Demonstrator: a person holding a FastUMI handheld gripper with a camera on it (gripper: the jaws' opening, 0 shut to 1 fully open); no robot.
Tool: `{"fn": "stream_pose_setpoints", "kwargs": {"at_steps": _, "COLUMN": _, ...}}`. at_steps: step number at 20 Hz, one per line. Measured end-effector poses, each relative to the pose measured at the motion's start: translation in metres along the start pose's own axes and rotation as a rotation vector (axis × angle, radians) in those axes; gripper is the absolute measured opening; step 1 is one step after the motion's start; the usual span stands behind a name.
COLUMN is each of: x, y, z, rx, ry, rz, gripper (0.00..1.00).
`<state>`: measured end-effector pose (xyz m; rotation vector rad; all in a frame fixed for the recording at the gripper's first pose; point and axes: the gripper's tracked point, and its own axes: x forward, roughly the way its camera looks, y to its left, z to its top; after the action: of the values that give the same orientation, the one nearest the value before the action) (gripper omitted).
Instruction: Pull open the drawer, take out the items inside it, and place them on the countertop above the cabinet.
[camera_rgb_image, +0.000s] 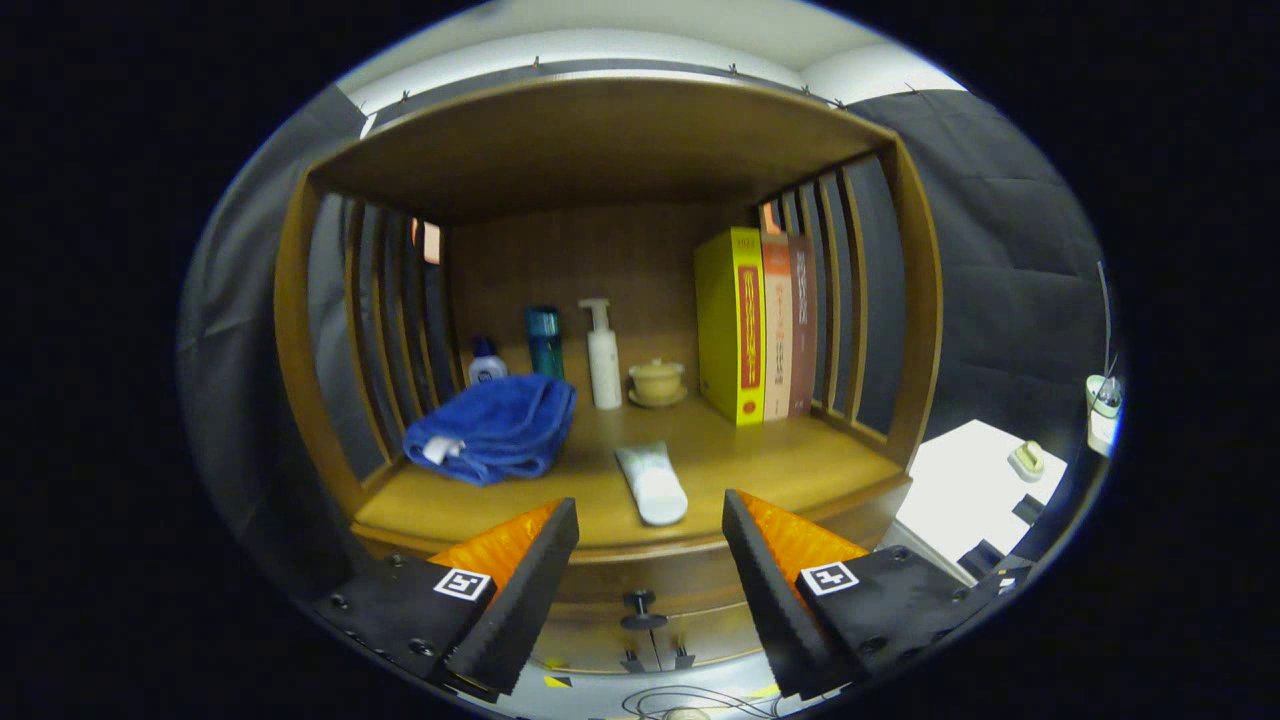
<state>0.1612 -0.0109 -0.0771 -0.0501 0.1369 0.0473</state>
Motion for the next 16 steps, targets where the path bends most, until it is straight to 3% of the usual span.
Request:
{"fn": "stream_pose_setpoints", "kwargs": {"at_steps": 7, "x": -0.045, "y": 0.012, "z": 0.113, "rx": -0.04, "ry": -0.095, "rz": 0.052, "gripper": 0.97}}
{"fn": "stream_pose_setpoints", "kwargs": {"at_steps": 13, "x": -0.074, "y": 0.03, "z": 0.165, "rx": -0.054, "ry": -0.151, "rz": 0.097, "gripper": 0.97}}
{"fn": "stream_pose_setpoints", "kwargs": {"at_steps": 16, "x": -0.083, "y": 0.036, "z": 0.169, "rx": -0.059, "ry": -0.155, "rz": 0.112, "gripper": 0.97}}
